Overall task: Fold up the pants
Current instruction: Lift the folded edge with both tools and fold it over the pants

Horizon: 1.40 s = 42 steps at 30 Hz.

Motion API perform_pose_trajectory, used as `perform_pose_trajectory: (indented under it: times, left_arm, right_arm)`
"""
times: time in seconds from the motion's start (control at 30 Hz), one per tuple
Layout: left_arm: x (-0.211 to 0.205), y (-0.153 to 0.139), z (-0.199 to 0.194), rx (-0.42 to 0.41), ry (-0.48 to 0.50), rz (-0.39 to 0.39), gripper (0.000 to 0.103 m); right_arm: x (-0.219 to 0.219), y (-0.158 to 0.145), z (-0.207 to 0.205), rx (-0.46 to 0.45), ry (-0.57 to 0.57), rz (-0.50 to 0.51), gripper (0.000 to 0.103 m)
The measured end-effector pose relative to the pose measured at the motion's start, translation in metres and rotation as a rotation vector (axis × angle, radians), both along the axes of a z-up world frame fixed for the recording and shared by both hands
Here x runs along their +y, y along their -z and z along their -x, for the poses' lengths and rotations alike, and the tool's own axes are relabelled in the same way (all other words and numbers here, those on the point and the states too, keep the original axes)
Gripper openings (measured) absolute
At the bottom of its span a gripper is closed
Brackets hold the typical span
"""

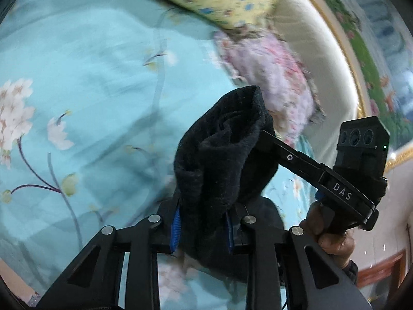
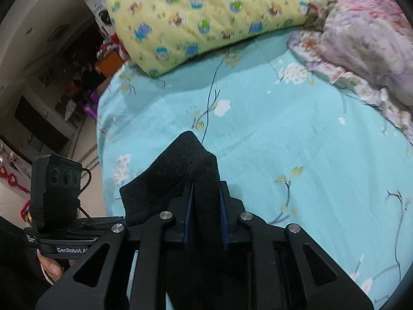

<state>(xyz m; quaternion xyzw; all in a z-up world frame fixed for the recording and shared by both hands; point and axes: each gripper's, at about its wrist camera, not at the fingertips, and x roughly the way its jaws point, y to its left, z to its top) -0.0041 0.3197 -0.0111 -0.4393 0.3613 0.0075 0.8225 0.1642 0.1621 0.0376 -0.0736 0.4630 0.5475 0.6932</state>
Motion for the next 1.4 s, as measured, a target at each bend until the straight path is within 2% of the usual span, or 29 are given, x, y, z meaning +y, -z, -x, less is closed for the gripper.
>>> perform_pose_trajectory:
  times: [0.33, 0.63, 1.03, 1.4]
  left_arm:
    - [-0.08, -0.061, -0.008, -0.12, 0.173, -0.149, 0.024]
    - [-0.161, -0.083, -0.018, -0.158, 0.325, -0.216, 0.024]
    - [-0.263, -0.091, -0.038, -0.166, 0.504, -0.282, 0.024]
    - [-0.33, -0.078, -0.047, -0.145, 0.622, -0.344, 0.025]
  right_arm:
    - [-0.099, -0.043, 0.013, -0.027, 0.157, -0.158, 0.019]
    - [-0.178, -0.051, 0.021, -0.035, 0.295, -0.249, 0.019]
    - [-0.291, -0.037, 0.025, -0.01, 0.465, -0.35, 0.019]
    - [-0.358, -0.01, 0.032, 0.031, 0.577, -0.402, 0.019]
